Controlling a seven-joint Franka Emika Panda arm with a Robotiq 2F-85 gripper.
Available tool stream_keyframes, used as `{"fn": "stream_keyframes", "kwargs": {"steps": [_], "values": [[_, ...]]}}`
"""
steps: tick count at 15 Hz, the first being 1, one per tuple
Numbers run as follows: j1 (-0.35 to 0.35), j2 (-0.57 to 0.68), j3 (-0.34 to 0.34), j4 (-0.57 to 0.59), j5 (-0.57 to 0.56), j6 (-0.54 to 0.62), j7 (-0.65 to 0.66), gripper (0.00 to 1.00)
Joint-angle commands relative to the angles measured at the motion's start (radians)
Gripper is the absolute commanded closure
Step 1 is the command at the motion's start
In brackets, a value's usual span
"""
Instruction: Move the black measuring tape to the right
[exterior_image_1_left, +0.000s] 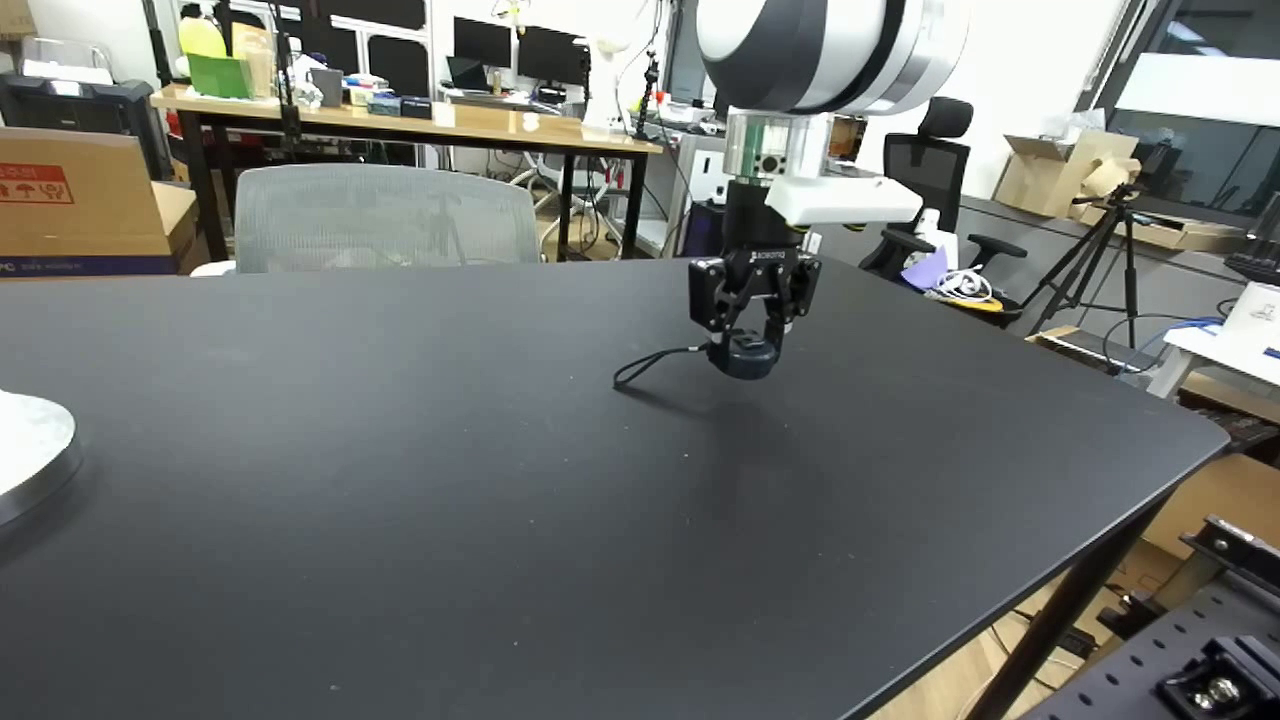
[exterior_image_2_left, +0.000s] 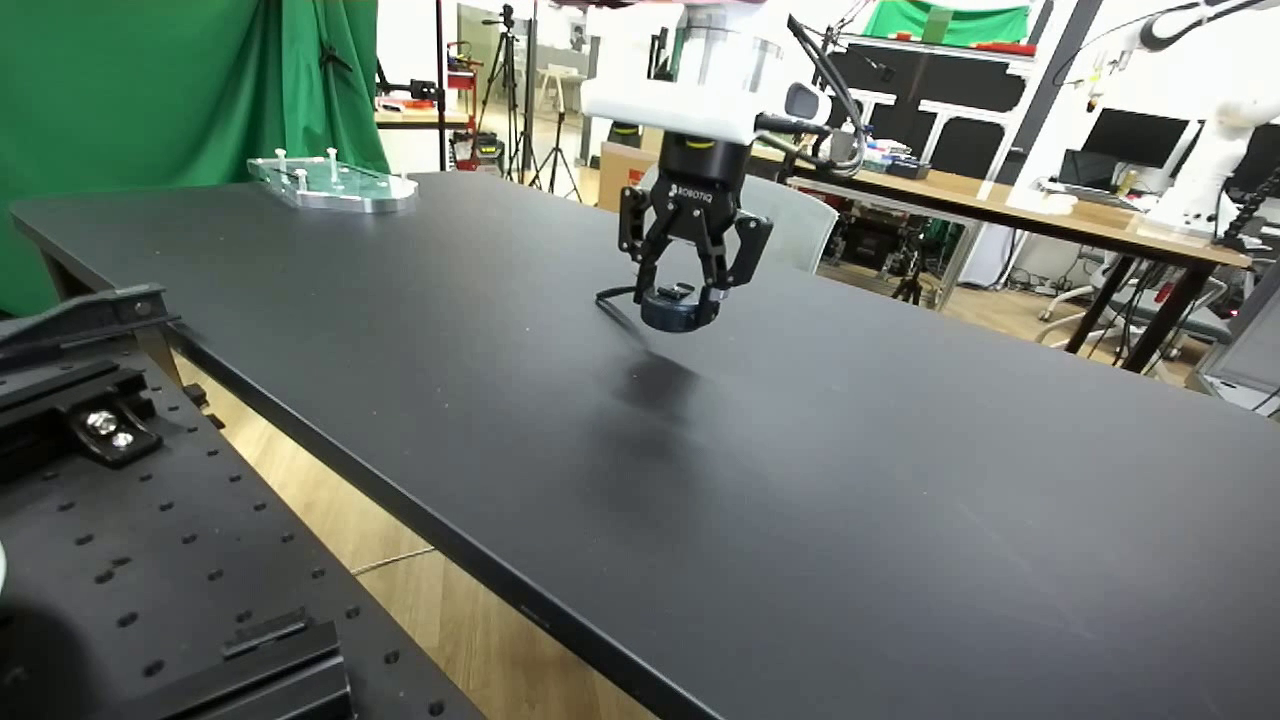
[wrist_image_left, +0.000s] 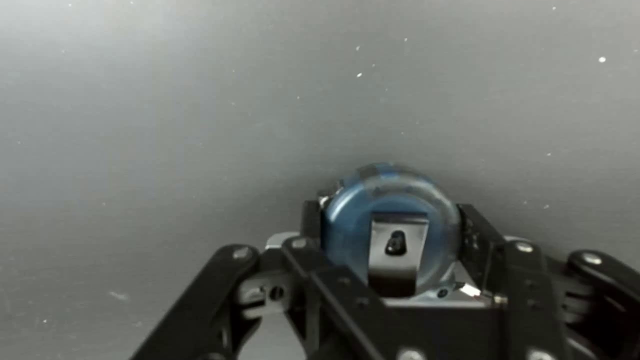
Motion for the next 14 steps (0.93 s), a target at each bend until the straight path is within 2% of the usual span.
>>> {"fn": "stream_keyframes", "kwargs": {"steps": [1,5,6,7,8,14], "values": [[-0.018,0.047,-0.007,0.049,0.013,-0.025,0.0,0.58],[-0.031,0.081,-0.01,0.07,0.018,-0.023,-0.004,0.58],[-0.034,0.086,-0.008,0.075,0.024,-0.024,-0.004,0.24],[-0.035,0.087,-0.009,0.076,0.028,-0.023,-0.003,0.07],[-0.035,0.083,-0.01,0.075,0.029,-0.021,-0.003,0.02],[-0.02,-0.022,-0.015,0.008,0.02,-0.027,0.016,0.0]]}}
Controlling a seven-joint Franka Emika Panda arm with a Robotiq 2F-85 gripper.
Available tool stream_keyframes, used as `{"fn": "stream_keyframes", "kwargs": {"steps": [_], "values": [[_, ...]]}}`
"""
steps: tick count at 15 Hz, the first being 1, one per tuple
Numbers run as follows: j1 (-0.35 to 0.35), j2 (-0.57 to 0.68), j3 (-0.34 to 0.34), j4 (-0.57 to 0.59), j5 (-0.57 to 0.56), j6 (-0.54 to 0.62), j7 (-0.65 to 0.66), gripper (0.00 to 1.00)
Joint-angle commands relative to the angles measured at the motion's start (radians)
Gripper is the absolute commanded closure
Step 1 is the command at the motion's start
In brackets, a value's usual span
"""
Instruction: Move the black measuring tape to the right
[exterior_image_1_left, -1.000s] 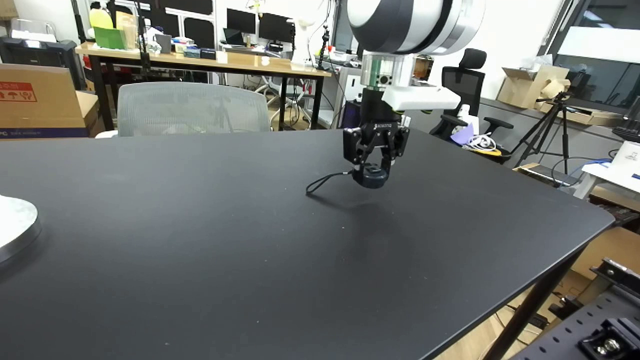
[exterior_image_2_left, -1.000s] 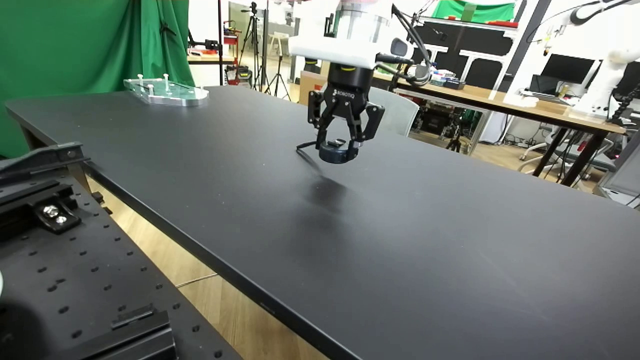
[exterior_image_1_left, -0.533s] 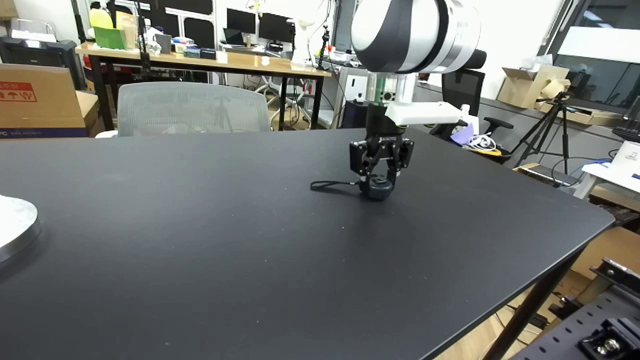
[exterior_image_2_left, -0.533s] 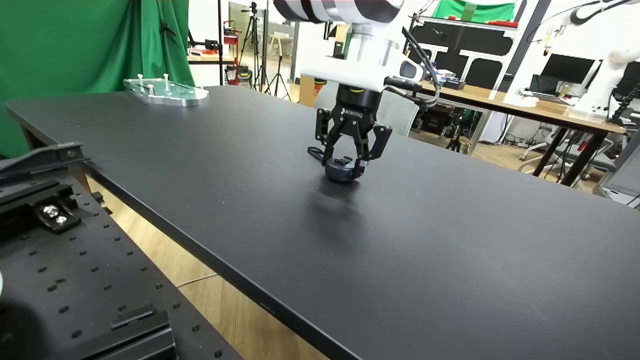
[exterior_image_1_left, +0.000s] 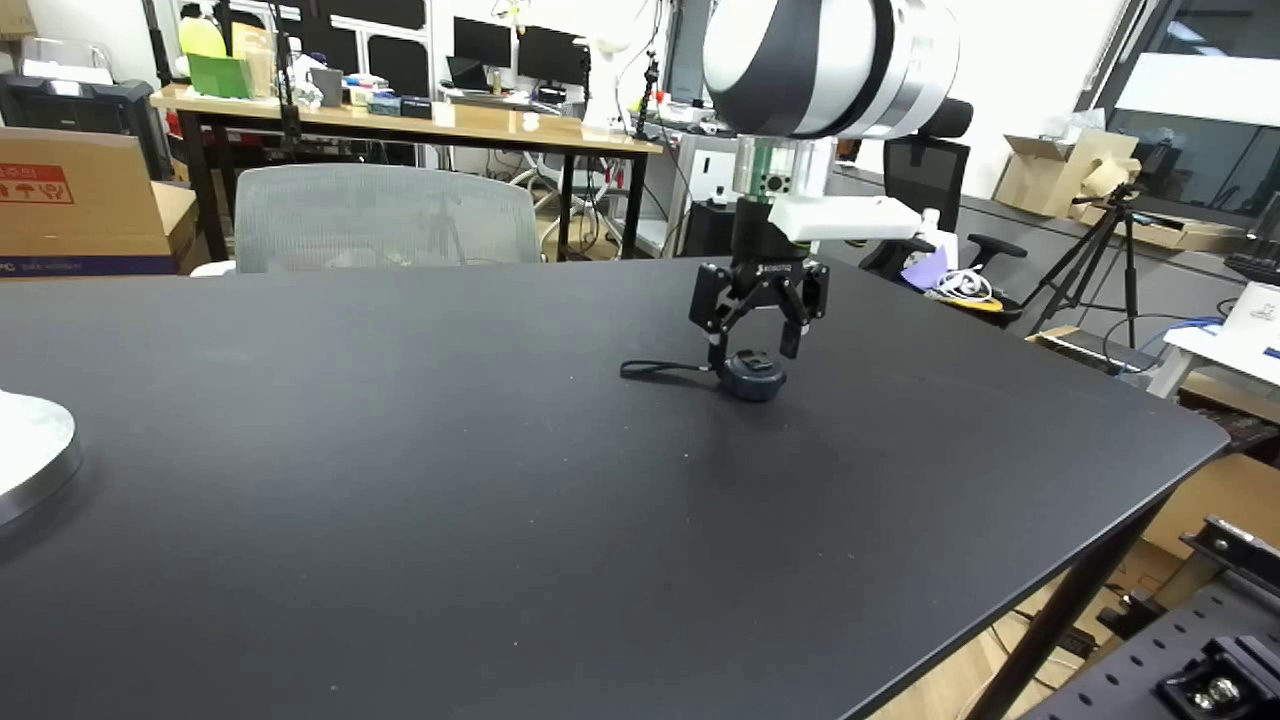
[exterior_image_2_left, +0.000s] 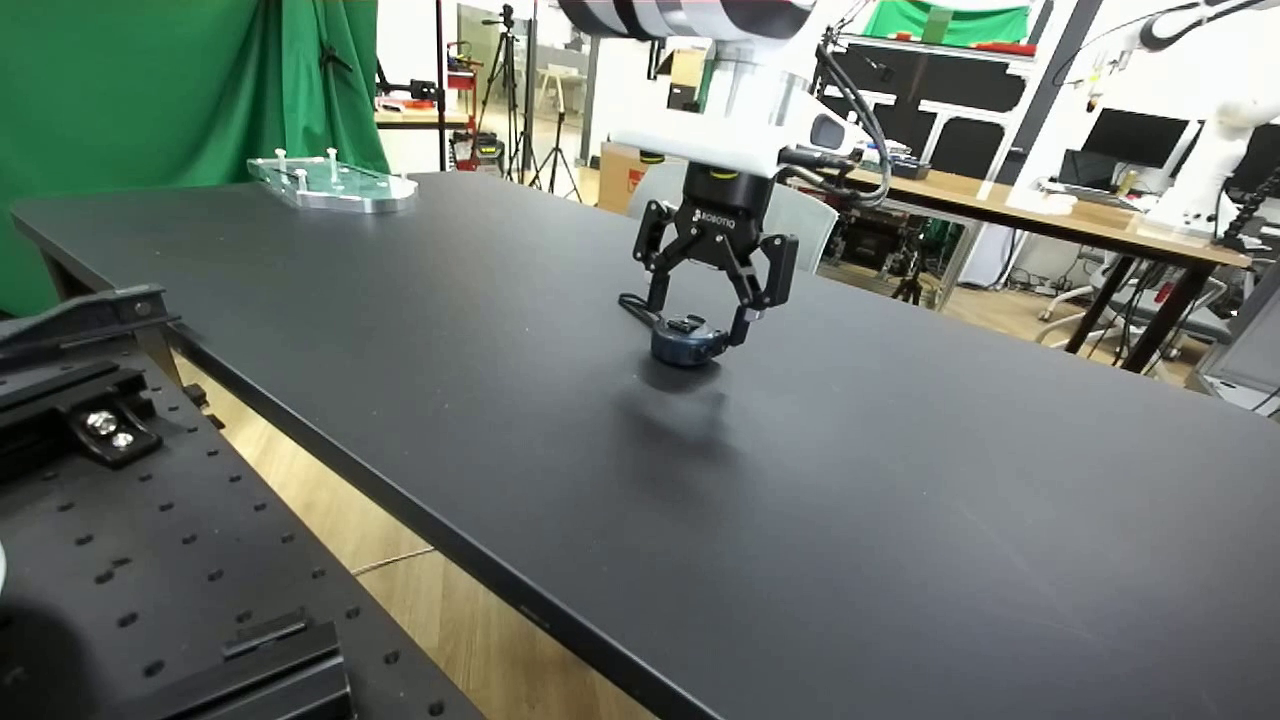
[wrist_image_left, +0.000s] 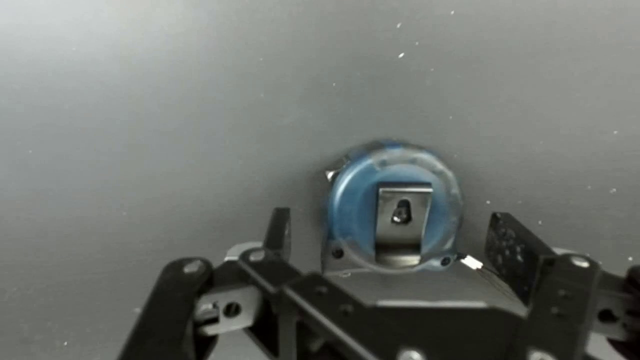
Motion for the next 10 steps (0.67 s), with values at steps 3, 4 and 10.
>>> {"fn": "stream_keyframes", "kwargs": {"steps": [3,4,10], "values": [[0.029,-0.184,-0.013,-0.114,-0.026,-0.007,0.03,0.0],[0.037,-0.219,-0.017,-0.137,-0.038,-0.001,0.04,0.0],[0.044,-0.419,0.008,-0.234,-0.013,-0.107,0.037,0.0]]}}
